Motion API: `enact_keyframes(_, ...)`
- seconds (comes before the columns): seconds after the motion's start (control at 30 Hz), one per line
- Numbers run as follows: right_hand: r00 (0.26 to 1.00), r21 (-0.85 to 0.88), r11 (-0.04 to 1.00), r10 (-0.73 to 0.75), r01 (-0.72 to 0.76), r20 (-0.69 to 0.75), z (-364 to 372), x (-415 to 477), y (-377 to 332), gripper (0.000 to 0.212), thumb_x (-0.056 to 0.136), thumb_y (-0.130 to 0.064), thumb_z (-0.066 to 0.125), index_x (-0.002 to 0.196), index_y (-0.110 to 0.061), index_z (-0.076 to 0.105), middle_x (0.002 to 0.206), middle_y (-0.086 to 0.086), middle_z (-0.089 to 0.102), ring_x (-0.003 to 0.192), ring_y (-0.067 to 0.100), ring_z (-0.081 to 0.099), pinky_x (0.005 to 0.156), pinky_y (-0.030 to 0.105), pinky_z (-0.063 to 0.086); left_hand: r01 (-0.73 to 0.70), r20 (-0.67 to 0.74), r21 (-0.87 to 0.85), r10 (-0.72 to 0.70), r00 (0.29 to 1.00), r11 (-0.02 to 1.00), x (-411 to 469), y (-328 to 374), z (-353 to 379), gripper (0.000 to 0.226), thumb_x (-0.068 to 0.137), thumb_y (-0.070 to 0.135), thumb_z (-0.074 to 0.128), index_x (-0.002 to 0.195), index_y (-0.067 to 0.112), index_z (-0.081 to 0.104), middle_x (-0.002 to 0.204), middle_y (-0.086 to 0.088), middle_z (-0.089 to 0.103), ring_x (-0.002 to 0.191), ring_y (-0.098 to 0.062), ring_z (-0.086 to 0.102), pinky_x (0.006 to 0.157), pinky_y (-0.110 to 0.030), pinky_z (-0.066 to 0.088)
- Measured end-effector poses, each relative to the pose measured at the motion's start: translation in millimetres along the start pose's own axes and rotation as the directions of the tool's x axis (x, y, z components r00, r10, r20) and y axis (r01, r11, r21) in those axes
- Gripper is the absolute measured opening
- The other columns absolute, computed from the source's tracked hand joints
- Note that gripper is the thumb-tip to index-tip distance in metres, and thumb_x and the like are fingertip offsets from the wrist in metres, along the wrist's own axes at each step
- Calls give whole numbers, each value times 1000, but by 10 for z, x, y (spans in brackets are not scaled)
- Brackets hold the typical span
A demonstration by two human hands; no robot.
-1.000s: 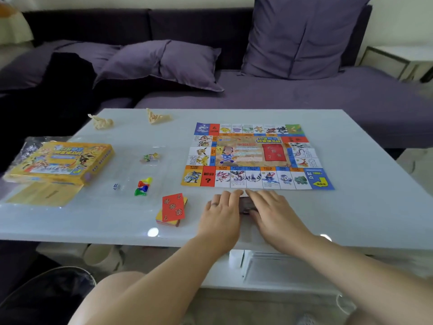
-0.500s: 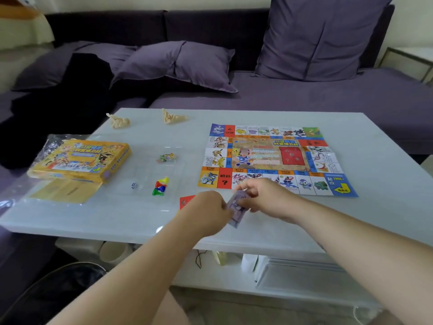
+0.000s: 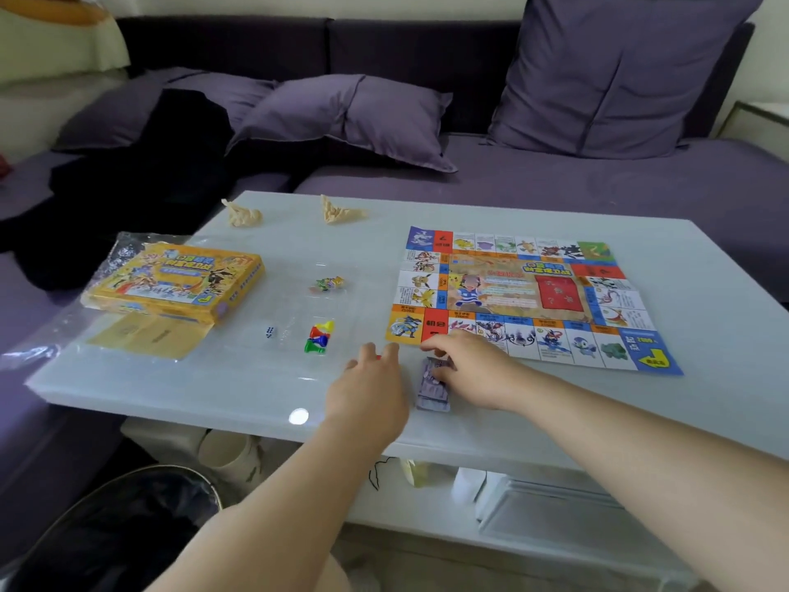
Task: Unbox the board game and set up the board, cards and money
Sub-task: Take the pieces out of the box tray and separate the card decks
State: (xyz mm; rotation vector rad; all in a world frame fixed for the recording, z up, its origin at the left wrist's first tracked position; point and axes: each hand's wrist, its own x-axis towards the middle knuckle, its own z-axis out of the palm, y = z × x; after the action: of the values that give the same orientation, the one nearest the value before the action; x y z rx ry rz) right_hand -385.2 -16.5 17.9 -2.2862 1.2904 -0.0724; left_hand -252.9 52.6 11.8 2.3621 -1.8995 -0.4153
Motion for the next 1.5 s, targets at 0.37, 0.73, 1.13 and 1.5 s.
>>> enact_keyframes(0.37,993,18,995,-96,98,-75,-362,85,-169,35,96,-15,52,130,-20,54,125,0,56,115,15,52,91,23,40,-22,-72,-165,10,997,986,72,-78,-259,49,94,29,48,141,24,33,142,-2,35,121,-25,47,90,-37,44)
enact_keyframes(0.73,966,-168,953,-260,253,-17,-533,1000,-778,29,97,-15,50,123,-16,62,124,1,63,113,14,57,92,21,42,136,-309,-200,-194,931,970,577,-1109,-879,31,94,21,47,122,32,57,119,11,61,103,-14,58,77,-27,43)
enact_keyframes(1.13,825,-667,489,-386,562,412,-419,2202,-1140,55,92,1,47,140,-27,43,135,-1,50,119,23,50,84,28,41,4,-315,-75,-27,949,997,1462,-1413,-807,31,96,24,48,124,31,57,129,4,50,112,-19,53,82,-34,47)
enact_keyframes(1.5,689,-670,203,-373,714,622,-393,2516,-1177,55,85,-13,62,135,-29,46,124,-3,49,107,21,50,56,26,25,7,-267,-28,-15,964,1000,1652,-1546,-655,39,92,20,53,128,34,53,134,7,44,127,-17,37,90,-32,42)
